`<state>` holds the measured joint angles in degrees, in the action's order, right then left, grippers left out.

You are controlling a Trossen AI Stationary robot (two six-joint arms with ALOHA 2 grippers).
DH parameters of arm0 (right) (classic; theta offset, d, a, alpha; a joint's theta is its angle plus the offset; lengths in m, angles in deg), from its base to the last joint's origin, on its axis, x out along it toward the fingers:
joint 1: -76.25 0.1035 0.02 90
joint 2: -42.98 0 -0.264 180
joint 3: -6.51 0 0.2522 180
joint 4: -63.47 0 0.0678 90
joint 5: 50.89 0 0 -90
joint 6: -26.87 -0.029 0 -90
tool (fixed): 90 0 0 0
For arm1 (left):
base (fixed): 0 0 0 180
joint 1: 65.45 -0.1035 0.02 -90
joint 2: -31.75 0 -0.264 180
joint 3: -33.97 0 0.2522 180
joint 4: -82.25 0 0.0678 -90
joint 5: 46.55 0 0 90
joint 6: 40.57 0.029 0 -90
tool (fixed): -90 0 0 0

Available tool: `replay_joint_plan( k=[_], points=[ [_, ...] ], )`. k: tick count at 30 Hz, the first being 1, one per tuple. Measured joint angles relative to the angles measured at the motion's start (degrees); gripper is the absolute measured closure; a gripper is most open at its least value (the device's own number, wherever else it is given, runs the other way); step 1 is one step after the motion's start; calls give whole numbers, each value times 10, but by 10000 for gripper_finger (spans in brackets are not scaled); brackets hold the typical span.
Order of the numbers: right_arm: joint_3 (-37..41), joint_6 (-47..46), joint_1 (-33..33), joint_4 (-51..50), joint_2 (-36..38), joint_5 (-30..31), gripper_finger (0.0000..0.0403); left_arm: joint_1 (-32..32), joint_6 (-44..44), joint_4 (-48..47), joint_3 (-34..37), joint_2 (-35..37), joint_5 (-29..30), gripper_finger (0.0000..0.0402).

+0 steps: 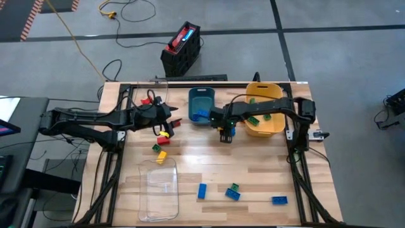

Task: Sort blocks
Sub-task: Put the yellow block into the bottom transparent bin

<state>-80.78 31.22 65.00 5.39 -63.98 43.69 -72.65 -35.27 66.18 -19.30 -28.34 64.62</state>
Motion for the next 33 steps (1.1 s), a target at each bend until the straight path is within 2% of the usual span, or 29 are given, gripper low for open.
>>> replay_joint_plan(
  k=[9,17,22,27,30,33],
  points=[
    [40,-14,0,56,-1,1,193,0,11,-3,-6,2,0,169],
    [63,-30,17,63,-3,-1,208,5,24,-8,-10,6,0,169],
    [81,-35,30,95,-3,-1,232,5,17,-5,-10,7,0,169],
    [83,-55,39,100,-2,2,275,5,18,-2,-10,7,-4,169],
    [80,-66,46,100,-2,2,298,5,18,-1,-10,7,-20,169],
    [69,-69,61,100,0,1,303,5,29,-2,-10,7,-51,169]
  ],
)
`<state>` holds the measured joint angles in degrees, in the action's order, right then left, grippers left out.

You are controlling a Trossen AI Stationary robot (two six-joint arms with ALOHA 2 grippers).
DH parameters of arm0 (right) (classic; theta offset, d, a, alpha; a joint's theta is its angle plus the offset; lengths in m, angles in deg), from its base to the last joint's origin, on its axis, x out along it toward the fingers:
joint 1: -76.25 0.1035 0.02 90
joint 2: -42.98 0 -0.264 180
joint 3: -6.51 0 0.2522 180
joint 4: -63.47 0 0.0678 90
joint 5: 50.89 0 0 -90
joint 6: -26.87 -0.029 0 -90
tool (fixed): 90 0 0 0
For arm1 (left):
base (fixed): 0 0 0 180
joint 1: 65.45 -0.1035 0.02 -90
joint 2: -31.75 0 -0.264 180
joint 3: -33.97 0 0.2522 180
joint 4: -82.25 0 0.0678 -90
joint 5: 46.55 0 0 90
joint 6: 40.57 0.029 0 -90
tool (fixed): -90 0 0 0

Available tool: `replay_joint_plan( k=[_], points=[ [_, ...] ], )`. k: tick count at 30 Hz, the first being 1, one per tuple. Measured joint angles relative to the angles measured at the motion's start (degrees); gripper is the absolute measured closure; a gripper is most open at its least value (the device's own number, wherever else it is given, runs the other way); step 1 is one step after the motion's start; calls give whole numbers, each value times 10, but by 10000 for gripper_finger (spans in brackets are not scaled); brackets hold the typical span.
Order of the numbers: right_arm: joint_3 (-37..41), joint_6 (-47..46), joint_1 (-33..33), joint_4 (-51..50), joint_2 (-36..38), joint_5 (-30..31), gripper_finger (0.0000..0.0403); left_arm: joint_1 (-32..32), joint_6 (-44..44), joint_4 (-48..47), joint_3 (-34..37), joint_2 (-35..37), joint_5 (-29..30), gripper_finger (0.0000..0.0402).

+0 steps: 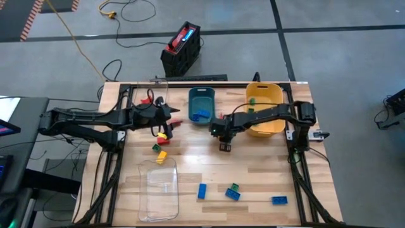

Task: Sort blocks
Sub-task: Put the yellow block into the bottom transparent bin

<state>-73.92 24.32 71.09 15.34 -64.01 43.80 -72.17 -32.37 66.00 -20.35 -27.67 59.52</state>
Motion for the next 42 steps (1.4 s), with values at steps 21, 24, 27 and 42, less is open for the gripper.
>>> replay_joint_plan(
  k=[21,24,27,42],
  points=[
    [-18,41,110,238,73,149,301,50,129,201,26,-140,-82,169],
    [-17,44,111,243,73,153,301,50,125,200,24,-157,-83,169],
    [-17,44,111,244,73,166,301,51,125,205,16,-167,-93,169],
    [-18,89,121,304,73,166,301,52,115,215,9,-176,-112,189]
  ],
)
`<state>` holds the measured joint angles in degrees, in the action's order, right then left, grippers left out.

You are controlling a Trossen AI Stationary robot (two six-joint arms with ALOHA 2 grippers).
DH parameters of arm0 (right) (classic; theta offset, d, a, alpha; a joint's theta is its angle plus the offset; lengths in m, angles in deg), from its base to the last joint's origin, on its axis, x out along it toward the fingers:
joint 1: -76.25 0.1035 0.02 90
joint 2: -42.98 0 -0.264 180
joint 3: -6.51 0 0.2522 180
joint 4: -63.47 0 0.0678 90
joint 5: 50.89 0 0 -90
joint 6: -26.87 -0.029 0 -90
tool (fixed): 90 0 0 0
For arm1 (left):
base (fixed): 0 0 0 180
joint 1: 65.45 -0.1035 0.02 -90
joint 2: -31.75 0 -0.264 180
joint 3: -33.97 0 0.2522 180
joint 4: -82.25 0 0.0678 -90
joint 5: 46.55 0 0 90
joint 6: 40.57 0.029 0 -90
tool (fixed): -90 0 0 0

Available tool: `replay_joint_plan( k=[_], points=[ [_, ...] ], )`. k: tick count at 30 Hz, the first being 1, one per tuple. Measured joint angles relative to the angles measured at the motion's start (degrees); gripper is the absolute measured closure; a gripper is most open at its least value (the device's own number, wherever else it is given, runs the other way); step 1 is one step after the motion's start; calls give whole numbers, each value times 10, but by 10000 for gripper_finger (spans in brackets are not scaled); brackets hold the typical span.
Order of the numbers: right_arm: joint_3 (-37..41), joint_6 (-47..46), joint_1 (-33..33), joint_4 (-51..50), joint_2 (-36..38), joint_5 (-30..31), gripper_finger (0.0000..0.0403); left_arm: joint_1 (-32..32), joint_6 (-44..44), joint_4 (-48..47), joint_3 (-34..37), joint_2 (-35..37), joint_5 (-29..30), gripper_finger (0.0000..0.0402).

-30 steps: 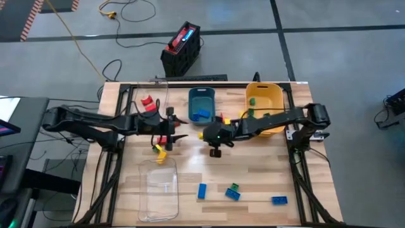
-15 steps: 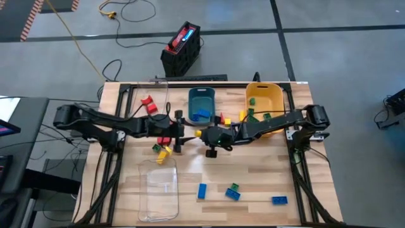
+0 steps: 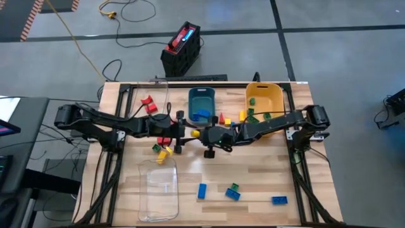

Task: Sort blocks
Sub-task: Put the yellow block into the bottom transparent bin

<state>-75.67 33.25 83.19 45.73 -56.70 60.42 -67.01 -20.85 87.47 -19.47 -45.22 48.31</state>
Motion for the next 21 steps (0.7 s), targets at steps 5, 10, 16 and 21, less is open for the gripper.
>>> replay_joint_plan(
  k=[5,10,16,21],
  points=[
    [0,-3,1,0,0,0,298,1,13,-1,0,0,-10,262],
    [0,-10,4,5,0,0,260,0,28,-4,0,0,-20,283],
    [0,-47,3,-43,5,-3,183,0,14,-60,-5,21,-18,283],
    [11,-75,0,-91,19,-3,158,15,-31,-209,-48,92,-17,283]
  ],
)
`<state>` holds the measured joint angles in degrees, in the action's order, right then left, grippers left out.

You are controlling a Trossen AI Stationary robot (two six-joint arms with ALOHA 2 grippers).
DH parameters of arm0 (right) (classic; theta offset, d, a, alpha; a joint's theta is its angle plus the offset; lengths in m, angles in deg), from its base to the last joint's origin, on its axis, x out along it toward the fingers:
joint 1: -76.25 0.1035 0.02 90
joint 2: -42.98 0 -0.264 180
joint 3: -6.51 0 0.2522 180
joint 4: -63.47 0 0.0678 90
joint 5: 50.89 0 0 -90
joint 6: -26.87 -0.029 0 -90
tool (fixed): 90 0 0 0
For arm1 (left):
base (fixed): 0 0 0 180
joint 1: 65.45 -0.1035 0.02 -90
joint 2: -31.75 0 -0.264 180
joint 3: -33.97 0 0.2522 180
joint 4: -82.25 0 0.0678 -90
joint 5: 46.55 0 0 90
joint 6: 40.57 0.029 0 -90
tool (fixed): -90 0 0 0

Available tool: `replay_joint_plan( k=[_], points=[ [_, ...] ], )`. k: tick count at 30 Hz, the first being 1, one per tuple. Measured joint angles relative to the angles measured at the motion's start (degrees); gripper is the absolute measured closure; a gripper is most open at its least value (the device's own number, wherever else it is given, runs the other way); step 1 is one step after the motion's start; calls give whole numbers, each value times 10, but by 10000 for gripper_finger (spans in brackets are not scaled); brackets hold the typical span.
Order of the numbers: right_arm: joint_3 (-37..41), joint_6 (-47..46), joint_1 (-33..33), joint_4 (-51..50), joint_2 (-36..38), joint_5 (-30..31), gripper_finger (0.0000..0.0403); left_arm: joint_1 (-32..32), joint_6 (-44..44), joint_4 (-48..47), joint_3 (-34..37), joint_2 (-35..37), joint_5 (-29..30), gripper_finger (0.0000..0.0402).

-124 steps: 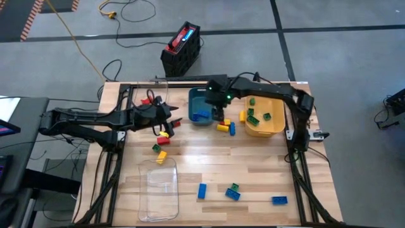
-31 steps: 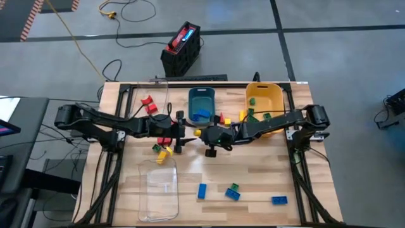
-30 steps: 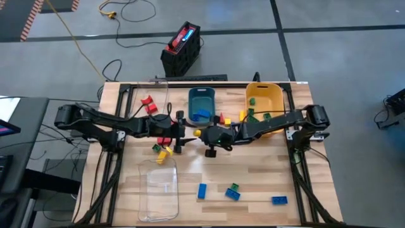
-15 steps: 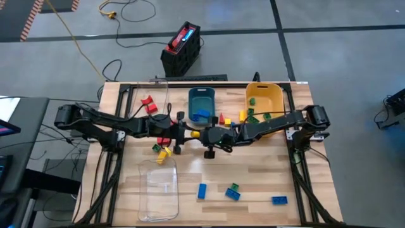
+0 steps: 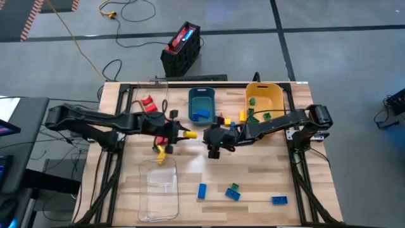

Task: Sort blocks
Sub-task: Put the yellow block into the bottom transparent bin

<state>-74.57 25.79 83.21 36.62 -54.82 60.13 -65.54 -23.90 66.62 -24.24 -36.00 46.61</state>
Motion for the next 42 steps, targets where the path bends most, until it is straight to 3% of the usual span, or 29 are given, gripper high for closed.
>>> replay_joint_plan(
  k=[7,13,17,22,31,36,38,42],
  points=[
    [53,-13,-5,2,1,21,159,77,-93,-206,-49,92,-3,283],
    [102,-22,-21,45,1,31,159,144,-192,-233,-54,113,-69,283],
    [107,-24,-26,40,1,31,159,175,-256,-295,-53,65,-75,283],
    [107,-19,-26,40,1,31,159,223,-316,-312,-53,-10,-125,283],
    [107,-15,-44,48,1,33,159,265,-355,-377,-55,-158,-102,283],
    [107,-19,-49,50,1,34,159,268,-371,-382,-58,-206,-83,282],
    [107,-19,-47,50,1,33,159,268,-376,-390,-63,-210,-74,256],
    [107,-19,-47,50,1,33,159,267,-379,-435,-95,-206,-34,166]
  ],
)
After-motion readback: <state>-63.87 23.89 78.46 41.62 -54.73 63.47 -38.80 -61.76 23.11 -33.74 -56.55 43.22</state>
